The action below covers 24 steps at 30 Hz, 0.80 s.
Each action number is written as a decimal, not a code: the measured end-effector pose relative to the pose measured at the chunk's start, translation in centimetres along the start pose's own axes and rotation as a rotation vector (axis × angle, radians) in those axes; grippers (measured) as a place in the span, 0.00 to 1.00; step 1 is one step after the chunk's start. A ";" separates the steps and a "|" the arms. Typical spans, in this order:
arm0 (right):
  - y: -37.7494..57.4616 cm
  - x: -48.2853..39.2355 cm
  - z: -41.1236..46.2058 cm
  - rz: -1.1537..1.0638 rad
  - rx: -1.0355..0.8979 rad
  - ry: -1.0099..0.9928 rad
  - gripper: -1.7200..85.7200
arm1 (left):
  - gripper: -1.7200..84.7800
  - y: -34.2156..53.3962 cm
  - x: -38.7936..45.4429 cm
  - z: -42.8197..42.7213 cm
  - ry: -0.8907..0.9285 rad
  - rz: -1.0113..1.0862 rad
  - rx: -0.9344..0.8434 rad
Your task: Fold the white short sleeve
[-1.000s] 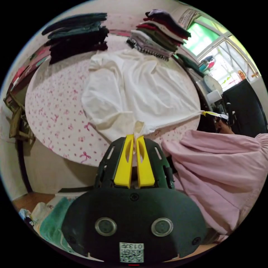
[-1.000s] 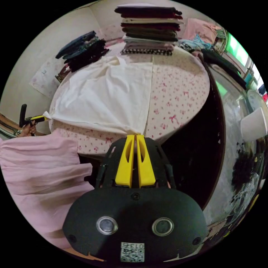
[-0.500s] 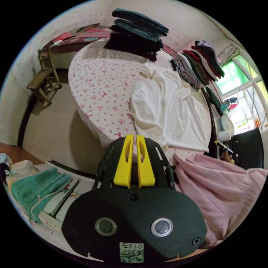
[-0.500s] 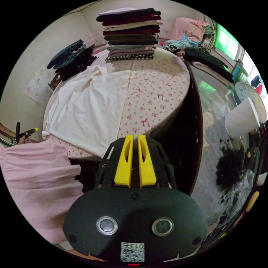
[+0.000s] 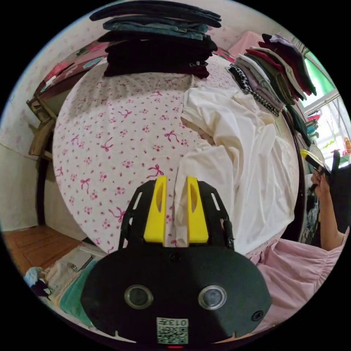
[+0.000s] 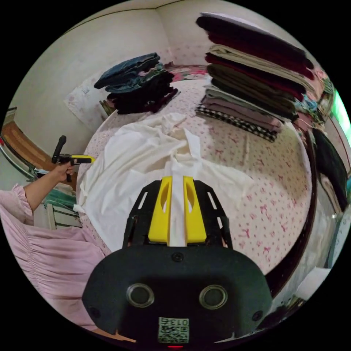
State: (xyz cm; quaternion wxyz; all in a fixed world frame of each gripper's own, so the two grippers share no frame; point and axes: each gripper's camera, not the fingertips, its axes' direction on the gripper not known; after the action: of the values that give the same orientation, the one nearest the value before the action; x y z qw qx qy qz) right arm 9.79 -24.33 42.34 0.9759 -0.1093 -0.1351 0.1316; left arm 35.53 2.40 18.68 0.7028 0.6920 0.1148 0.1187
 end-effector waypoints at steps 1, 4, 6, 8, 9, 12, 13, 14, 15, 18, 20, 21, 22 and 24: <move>-1.0 -0.7 0.6 -0.020 -0.005 -0.012 0.08 | 0.12 -0.3 -0.3 0.6 0.041 0.010 -0.016; -7.6 -6.4 4.1 -0.178 -0.014 -0.069 0.09 | 0.06 -0.3 0.2 1.1 0.094 0.098 -0.037; -10.9 -10.0 6.2 -0.277 -0.024 -0.100 0.10 | 0.04 0.1 0.7 1.1 0.105 0.146 -0.044; -14.0 -14.1 8.6 -0.384 -0.053 -0.123 0.10 | 0.02 1.1 0.9 -0.1 0.099 0.179 -0.011; -15.7 -16.7 10.4 -0.450 -0.078 -0.122 0.11 | 0.02 1.5 0.8 -0.7 0.106 0.177 0.012; -18.4 -22.2 15.3 -0.580 -0.167 -0.111 0.13 | 0.02 4.0 -0.7 -3.8 0.100 0.124 0.115; -18.7 -23.0 16.3 -0.596 -0.184 -0.101 0.13 | 0.02 5.1 -1.4 -5.0 0.110 0.093 0.156; -19.1 -24.4 18.2 -0.627 -0.216 -0.079 0.14 | 0.02 6.0 -1.9 -5.8 0.125 0.074 0.180; -19.2 -25.5 20.2 -0.660 -0.260 -0.056 0.14 | 0.02 6.4 -2.1 -6.0 0.131 0.067 0.183; -18.1 -26.7 25.3 -0.722 -0.429 0.018 0.10 | 0.02 7.8 -2.9 -6.4 0.138 0.040 0.173; -17.7 -26.5 25.4 -0.744 -0.390 0.039 0.05 | 0.02 8.7 -3.5 -6.7 0.166 0.014 0.193; -17.8 -26.4 25.1 -0.761 -0.400 0.059 0.05 | 0.02 9.0 -3.6 -6.9 0.170 0.009 0.206; -18.2 -26.3 24.0 -0.788 -0.367 0.037 0.04 | 0.02 9.5 -3.8 -7.6 0.167 0.006 0.235; -19.2 -25.8 21.4 -0.794 -0.247 0.046 0.04 | 0.02 10.4 -3.6 -9.0 0.127 0.011 0.290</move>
State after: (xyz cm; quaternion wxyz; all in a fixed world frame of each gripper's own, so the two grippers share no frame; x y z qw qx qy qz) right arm -16.04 -46.00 61.17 0.9332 -0.1678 -0.1597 -0.2746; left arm 29.10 9.87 28.89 0.5861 0.7779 0.1712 0.1483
